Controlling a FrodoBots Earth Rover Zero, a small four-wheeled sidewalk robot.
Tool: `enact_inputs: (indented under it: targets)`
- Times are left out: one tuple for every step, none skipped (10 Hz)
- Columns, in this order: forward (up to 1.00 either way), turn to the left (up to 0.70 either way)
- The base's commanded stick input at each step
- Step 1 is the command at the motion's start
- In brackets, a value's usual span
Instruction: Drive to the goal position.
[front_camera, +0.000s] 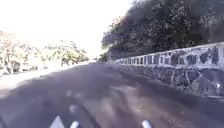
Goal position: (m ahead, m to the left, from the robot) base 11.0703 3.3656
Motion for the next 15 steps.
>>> enact_inputs:
  targets:
    - [0.70,0.00]
    - [0.70,0.00]
    - [0.70,0.00]
    - [0.70,0.00]
    - [0.70,0.00]
    - [0.70,0.00]
    - [0.70,0.00]
    - [0.70,0.00]
    - [0.70,0.00]
    - [0.70,0.00]
    - [0.70,0.00]
    - [0.70,0.00]
    - [0.70,0.00]
    - [0.70,0.00]
    - [0.70,0.00]
